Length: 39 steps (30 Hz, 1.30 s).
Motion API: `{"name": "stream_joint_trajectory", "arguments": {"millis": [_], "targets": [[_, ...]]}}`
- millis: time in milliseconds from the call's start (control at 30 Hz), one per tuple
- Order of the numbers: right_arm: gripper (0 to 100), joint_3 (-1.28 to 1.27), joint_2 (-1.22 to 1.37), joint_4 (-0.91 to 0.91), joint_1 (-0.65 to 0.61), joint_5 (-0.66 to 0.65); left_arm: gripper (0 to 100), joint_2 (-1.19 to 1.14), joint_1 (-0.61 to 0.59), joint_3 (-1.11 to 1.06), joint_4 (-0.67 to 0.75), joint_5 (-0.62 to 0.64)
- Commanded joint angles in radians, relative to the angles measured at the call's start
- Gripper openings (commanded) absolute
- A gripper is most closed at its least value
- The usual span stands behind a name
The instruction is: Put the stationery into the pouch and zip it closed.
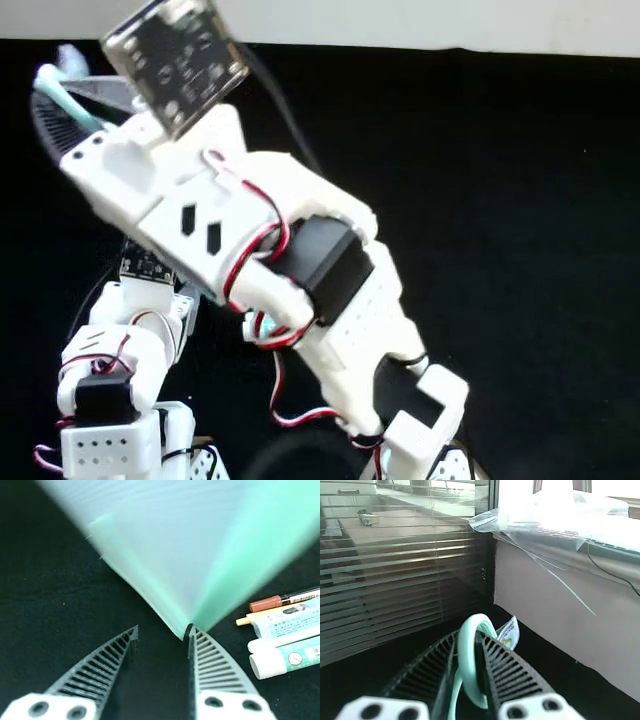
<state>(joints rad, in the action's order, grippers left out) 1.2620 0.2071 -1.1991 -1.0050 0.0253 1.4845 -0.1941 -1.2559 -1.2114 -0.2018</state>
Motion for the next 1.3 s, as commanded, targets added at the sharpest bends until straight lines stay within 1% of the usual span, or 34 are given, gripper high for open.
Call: {"name": "stream_joint_trajectory", "arguments": {"millis": [0, 367, 633, 767, 1033, 1133, 1267], "targets": [[0.5, 0.044, 0.004, 0.008, -0.007, -0.02, 18, 0.002, -0.007, -0.013, 0.049, 0.009], [0.5, 0.044, 0.005, -0.166, 0.018, -0.02, 18, 0.002, -0.008, -0.024, 0.086, 0.009], [0.5, 0.044, 0.005, -0.208, 0.137, -0.02, 18, 0.002, -0.008, 0.001, 0.077, 0.009], [0.5, 0.044, 0.005, -0.208, 0.18, -0.018, 18, 0.004, -0.008, 0.102, -0.009, 0.009], [0.5, 0.044, 0.005, -0.206, 0.185, -0.018, 18, 0.004, -0.012, 0.375, -0.176, 0.009], [0.5, 0.044, 0.005, -0.206, 0.185, -0.018, 18, 0.004, -0.073, 0.476, -0.201, 0.005], [0.5, 0.044, 0.005, -0.206, 0.179, -0.018, 18, 0.004, -0.232, 0.575, -0.193, 0.005]]}}
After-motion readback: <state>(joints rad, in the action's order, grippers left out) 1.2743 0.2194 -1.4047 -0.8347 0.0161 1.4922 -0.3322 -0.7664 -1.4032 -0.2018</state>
